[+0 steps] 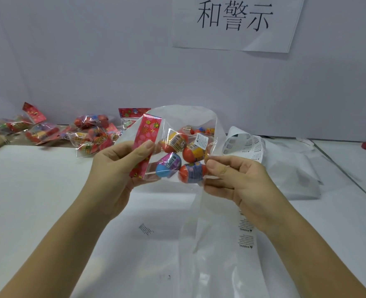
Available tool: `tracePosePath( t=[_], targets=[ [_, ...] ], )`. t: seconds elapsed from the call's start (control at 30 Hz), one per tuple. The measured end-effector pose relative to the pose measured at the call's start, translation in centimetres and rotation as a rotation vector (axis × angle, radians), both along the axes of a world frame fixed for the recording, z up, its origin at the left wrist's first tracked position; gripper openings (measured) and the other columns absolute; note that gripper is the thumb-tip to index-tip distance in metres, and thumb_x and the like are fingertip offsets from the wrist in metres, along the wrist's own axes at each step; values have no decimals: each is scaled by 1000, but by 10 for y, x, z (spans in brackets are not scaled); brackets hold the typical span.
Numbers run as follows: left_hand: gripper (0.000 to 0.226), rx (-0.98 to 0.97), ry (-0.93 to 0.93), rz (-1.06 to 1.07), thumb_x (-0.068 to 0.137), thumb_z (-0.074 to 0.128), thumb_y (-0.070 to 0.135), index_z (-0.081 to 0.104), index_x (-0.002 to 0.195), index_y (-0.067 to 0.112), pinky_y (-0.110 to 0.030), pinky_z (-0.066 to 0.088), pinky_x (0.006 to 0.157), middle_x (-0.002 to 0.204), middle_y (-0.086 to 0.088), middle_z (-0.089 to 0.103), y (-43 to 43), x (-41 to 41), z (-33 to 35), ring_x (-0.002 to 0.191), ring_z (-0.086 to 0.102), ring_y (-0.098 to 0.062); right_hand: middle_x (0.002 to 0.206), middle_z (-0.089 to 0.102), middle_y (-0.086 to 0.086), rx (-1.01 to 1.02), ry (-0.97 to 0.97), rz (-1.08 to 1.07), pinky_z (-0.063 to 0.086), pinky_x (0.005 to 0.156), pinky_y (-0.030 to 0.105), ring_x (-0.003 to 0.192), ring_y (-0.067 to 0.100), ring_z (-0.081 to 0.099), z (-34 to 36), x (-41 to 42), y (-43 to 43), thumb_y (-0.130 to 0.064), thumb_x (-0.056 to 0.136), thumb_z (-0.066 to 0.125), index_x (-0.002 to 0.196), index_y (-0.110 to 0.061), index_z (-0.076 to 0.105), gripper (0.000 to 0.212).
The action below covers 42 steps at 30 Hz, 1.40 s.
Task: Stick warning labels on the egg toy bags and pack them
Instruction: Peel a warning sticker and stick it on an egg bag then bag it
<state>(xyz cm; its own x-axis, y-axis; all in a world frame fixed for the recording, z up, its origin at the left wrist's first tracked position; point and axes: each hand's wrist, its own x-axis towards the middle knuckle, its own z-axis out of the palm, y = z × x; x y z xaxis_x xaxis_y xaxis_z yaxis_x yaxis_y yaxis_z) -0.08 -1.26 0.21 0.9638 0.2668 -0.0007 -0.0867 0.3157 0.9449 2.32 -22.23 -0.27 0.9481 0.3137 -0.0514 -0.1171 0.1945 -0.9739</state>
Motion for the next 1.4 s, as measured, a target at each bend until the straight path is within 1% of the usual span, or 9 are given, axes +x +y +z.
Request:
tracePosePath(
  t=[0.43, 0.57, 0.7, 0.77, 0.87, 1.0, 1.2, 1.3, 1.4],
  targets=[
    [10, 50, 19, -6, 66, 69, 21, 76, 61, 17, -37, 62, 59, 80, -6, 75, 11, 1, 3, 74, 74, -20, 86, 75, 10, -43, 58, 67, 57, 60, 27, 75, 22, 73, 6, -2, -5, -28, 59, 77, 68, -23, 76, 10],
    [14, 93, -15, 54, 66, 72, 27, 78, 77, 20, -34, 62, 60, 83, -3, 76, 10, -1, -1, 75, 73, -18, 83, 74, 8, 74, -11, -27, 54, 52, 26, 70, 20, 71, 4, -5, 1, -26, 61, 75, 67, -22, 73, 7],
    [23, 112, 20, 169, 67, 75, 44, 69, 73, 22, -27, 52, 45, 69, 7, 67, 1, -3, -1, 63, 66, -18, 81, 69, -2, -95, -496, -352, 52, 52, 25, 72, 11, 65, 0, -11, 5, -20, 78, 77, 74, -25, 68, 11],
    [33, 48, 98, -28, 64, 77, 51, 71, 61, 18, -27, 48, 39, 67, 0, 65, -6, -8, 2, 52, 63, -20, 85, 65, -2, -338, -945, -522, 50, 56, 23, 75, 9, 59, -4, -11, 3, -15, 81, 75, 78, -23, 68, 11],
    [61, -132, 125, -344, 47, 77, 62, 80, 84, 13, -32, 57, 48, 94, -14, 74, -17, -16, 6, 68, 73, -32, 81, 65, 11, -711, -1497, -629, 49, 51, 28, 67, 18, 58, -9, -11, 2, -1, 80, 76, 84, -7, 76, 7],
    [78, -268, 7, -306, 31, 92, 54, 79, 97, 14, -34, 60, 60, 106, -15, 74, -21, -18, 8, 89, 74, -33, 78, 69, 8, -902, -1703, -582, 48, 50, 30, 63, 24, 62, -14, -10, 2, 1, 78, 76, 88, -10, 78, 15],
    [26, -33, -52, -194, 69, 72, 21, 77, 93, 14, -29, 57, 60, 92, -14, 75, -27, -19, 0, 80, 72, -23, 93, 67, 5, -644, -1496, -401, 54, 68, 31, 82, 20, 63, -13, -11, 3, -17, 81, 74, 99, -12, 73, 18],
    [31, -19, -13, -180, 71, 69, 19, 71, 100, 9, -28, 56, 58, 91, -15, 74, -24, -17, 0, 78, 71, -23, 104, 55, -20, -377, -982, -327, 51, 68, 17, 90, 7, 58, -10, -19, 8, -38, 74, 72, 118, -44, 50, 50],
    [41, 12, 4, -225, 69, 80, 15, 68, 108, 9, -23, 55, 58, 92, -11, 75, -23, -17, 3, 77, 72, -17, 101, 63, -18, -221, -481, -257, 53, 54, 22, 78, 11, 64, -3, -18, 12, -62, 73, 70, 112, -58, 45, 46]
  ],
)
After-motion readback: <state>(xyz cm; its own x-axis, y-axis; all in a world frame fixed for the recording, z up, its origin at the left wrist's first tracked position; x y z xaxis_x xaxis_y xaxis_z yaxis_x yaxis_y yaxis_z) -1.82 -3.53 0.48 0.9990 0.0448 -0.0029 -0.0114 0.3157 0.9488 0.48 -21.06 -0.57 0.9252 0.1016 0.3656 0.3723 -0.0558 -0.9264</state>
